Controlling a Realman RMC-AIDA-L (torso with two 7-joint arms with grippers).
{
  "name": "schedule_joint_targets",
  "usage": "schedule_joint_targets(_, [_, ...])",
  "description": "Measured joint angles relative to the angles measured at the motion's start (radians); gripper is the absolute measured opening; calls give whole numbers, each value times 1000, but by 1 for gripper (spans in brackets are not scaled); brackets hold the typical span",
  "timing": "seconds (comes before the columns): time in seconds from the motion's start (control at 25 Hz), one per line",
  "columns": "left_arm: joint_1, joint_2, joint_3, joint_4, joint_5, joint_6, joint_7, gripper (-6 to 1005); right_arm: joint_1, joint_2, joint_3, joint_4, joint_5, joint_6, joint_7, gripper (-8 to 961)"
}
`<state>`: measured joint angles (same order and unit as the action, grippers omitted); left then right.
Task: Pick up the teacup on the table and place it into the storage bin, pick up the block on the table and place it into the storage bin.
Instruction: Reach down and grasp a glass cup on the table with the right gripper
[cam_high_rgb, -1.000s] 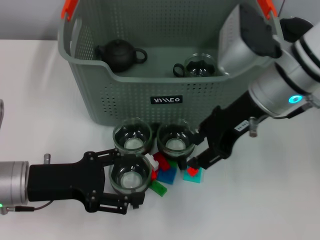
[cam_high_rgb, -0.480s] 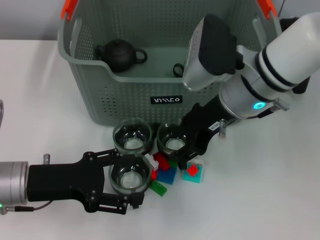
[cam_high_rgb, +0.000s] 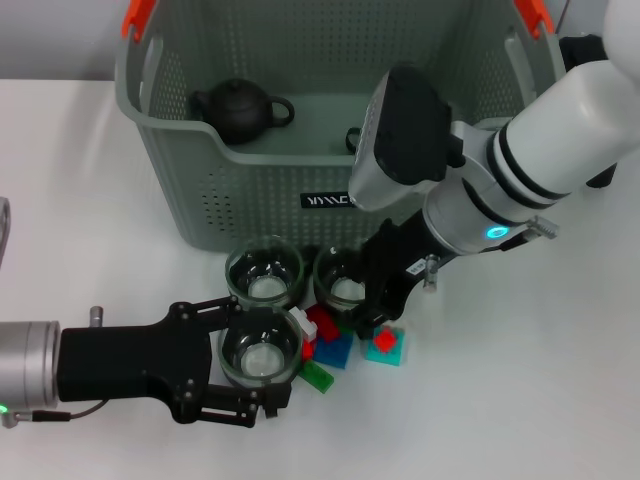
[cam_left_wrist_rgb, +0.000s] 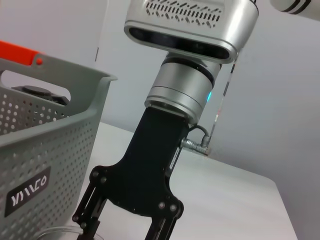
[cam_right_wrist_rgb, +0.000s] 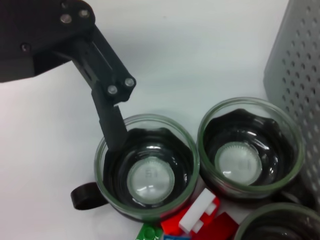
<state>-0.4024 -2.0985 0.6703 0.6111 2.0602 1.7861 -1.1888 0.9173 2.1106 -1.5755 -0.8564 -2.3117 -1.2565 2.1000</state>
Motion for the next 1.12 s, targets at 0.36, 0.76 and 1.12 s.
schedule_joint_targets(0.36, [-1, 0, 0, -2, 0, 1, 0, 890, 0, 1, -35, 12, 9, 56, 0, 641])
schedule_joint_targets(0.76, [1, 0, 0, -2, 0, 3, 0, 889, -1, 0, -51, 14, 11, 73, 0, 639])
schedule_joint_targets(1.12, [0, 0, 0, -2, -2, 4, 1, 888, 1, 0, -84, 35, 11, 103, 0, 638])
